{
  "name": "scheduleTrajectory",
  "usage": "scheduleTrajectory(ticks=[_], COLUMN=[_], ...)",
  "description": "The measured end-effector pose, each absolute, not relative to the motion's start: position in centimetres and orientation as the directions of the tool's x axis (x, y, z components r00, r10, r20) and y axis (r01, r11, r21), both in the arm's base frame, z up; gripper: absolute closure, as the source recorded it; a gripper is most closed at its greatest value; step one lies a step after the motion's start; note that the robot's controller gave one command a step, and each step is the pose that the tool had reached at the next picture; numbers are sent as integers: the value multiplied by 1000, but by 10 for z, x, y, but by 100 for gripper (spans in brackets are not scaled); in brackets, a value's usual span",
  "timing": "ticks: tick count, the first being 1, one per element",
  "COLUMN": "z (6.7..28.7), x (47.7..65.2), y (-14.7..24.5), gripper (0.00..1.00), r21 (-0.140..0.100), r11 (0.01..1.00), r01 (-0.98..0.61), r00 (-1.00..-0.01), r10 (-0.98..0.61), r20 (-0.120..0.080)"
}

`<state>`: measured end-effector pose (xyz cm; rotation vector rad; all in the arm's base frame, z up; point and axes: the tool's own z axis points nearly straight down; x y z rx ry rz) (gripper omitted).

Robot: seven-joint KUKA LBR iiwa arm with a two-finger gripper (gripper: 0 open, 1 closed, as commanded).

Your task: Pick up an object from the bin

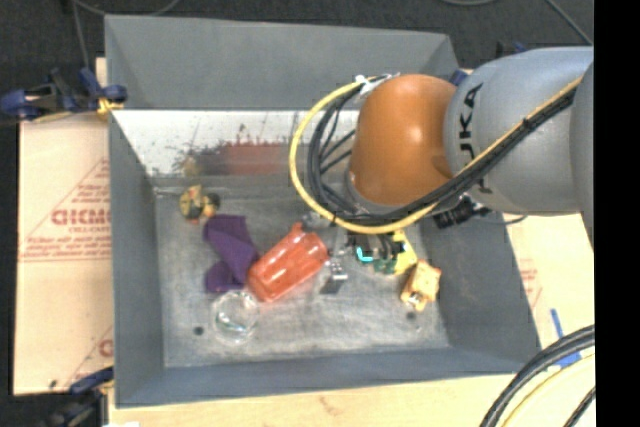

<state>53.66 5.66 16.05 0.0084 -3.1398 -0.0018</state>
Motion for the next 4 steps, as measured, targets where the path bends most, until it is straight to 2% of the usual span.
scheduleTrajectory(ticks=[1,2,3,4], z=[163,88,88,209], x=[538,583,584,582], y=[56,77,78,108], gripper=[0,100,100,100], r21=[1,-2,-2,0], r11=[1000,970,970,961], r01=[-4,-243,-242,-276], r00=[-1000,-970,-970,-961], r10=[-4,-243,-242,-276], r20=[-3,17,13,-5])
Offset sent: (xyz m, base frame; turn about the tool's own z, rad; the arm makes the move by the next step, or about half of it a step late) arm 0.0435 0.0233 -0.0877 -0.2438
